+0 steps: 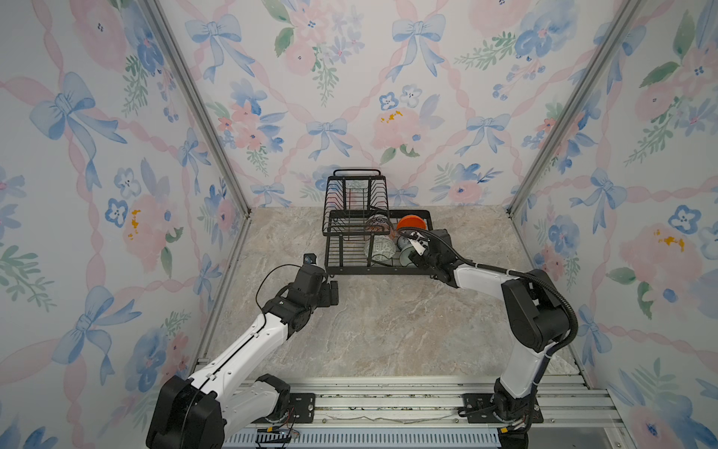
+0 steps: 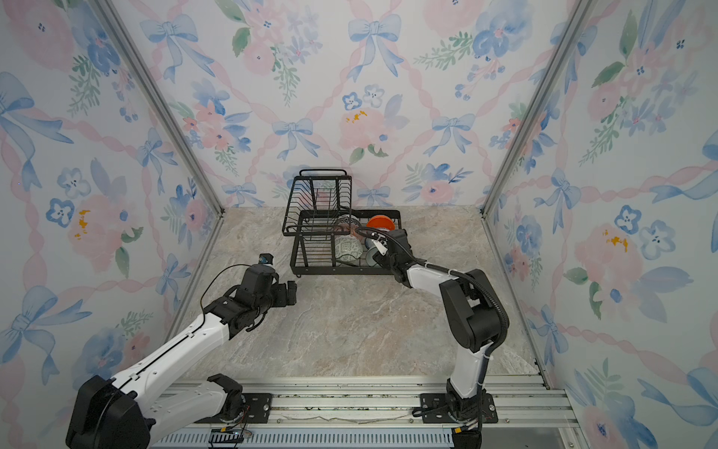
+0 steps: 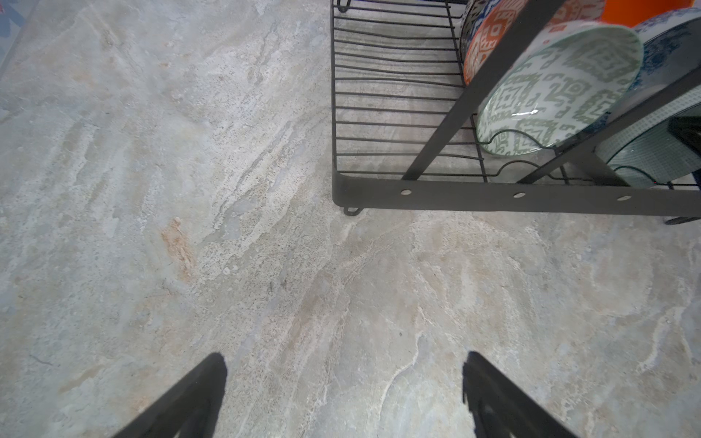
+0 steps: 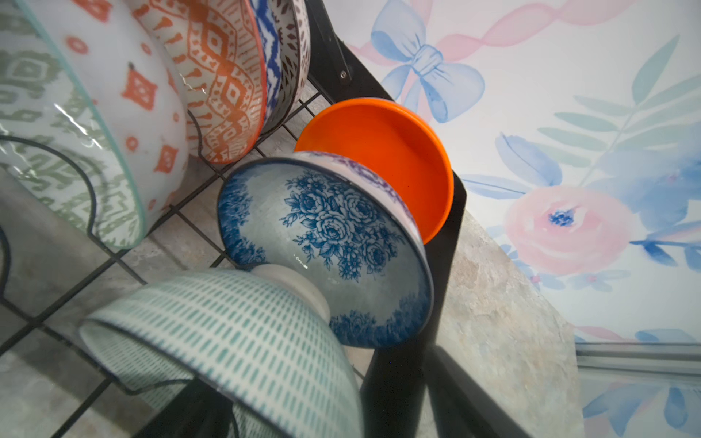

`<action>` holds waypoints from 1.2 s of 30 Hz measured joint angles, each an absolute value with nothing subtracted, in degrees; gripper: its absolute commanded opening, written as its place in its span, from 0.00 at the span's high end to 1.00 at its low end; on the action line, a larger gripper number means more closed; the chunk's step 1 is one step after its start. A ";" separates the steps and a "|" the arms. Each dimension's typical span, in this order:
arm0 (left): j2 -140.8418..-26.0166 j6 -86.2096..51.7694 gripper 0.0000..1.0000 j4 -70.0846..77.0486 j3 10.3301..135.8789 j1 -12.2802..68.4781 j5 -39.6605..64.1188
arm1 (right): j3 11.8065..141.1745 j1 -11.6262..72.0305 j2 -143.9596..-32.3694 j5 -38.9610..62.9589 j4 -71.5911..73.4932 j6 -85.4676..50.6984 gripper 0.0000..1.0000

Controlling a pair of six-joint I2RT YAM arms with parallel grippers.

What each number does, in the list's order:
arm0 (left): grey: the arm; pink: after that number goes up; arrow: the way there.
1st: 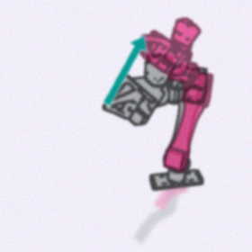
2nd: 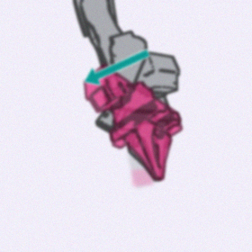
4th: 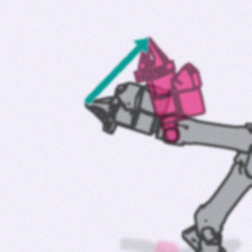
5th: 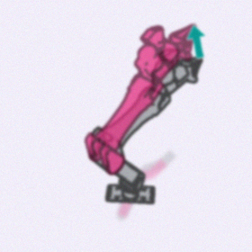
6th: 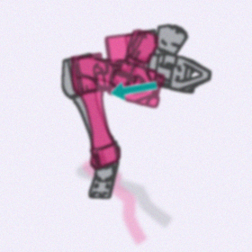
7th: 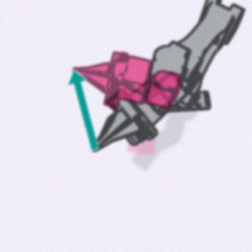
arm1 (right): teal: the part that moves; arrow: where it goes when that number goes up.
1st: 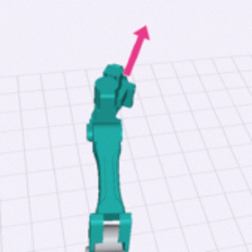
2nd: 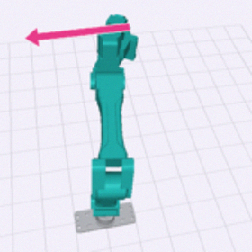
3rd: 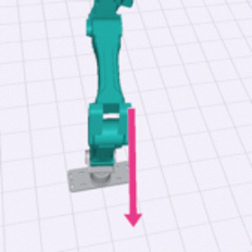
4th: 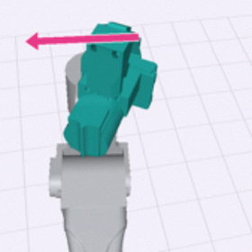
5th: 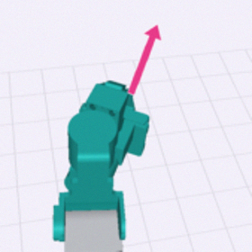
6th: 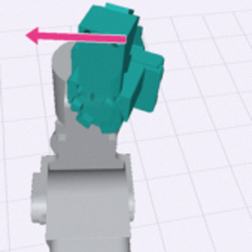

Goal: Load bowls into a dish rack
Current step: Place the bowl in the dish rack.

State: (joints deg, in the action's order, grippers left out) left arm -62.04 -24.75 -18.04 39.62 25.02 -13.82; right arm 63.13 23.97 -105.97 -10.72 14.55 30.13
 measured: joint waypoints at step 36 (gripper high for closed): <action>-62.11 -24.73 0.02 -18.02 39.62 24.69 -13.61 | 64.29 22.09 -98.21 -5.34 -0.69 28.21 0.03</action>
State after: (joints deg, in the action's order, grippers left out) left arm -62.11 -24.73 -18.02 39.62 24.69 -13.61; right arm 64.29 22.09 -98.21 -5.34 -0.69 28.21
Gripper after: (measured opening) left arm 0.979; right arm 0.967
